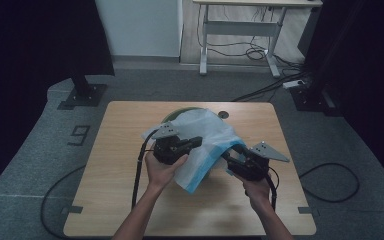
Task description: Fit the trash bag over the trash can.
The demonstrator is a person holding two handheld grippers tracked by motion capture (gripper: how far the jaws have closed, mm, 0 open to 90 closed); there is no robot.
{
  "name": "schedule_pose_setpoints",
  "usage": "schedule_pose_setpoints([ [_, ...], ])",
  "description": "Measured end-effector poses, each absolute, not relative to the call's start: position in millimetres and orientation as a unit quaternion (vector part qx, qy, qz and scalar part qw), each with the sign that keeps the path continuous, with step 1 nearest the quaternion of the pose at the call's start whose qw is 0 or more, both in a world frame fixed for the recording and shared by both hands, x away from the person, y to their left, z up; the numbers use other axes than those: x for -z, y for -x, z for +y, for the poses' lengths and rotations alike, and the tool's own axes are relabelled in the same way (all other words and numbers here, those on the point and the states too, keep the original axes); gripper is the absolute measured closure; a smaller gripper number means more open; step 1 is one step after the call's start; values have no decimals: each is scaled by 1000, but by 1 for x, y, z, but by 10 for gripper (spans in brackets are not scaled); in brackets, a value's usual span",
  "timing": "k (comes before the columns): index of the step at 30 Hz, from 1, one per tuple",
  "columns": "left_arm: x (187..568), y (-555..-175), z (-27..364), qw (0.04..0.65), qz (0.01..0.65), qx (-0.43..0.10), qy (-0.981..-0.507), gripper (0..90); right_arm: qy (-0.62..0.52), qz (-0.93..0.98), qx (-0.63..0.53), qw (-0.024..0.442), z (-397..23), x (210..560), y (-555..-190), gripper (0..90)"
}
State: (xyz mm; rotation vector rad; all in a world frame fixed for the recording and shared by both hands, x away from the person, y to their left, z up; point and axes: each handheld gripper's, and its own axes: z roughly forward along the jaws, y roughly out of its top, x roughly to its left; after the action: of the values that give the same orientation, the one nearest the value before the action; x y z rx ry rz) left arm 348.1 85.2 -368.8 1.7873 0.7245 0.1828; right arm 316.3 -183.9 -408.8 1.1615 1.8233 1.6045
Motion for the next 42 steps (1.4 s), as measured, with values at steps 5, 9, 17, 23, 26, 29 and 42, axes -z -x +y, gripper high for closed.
schedule_pose_setpoints([
  [5,369,-347,85,568,305,-75,-760,898,-439,654,-570,233,-183,405,-321,453],
  [9,368,-346,84,568,303,-74,-762,898,-450,649,-567,234,-181,406,-325,509],
  [17,367,-345,88,571,302,-79,-759,899,-435,655,-572,234,-181,408,-326,762],
  [23,366,-348,95,573,310,-88,-754,899,-425,665,-569,234,-184,409,-325,886],
  [26,365,-350,99,575,313,-94,-750,899,-421,669,-567,233,-187,411,-324,886],
  [29,363,-351,102,575,316,-101,-748,899,-419,672,-563,236,-191,413,-323,886],
  [42,358,-351,113,581,321,-108,-740,899,-421,665,-572,231,-203,420,-312,602],
])
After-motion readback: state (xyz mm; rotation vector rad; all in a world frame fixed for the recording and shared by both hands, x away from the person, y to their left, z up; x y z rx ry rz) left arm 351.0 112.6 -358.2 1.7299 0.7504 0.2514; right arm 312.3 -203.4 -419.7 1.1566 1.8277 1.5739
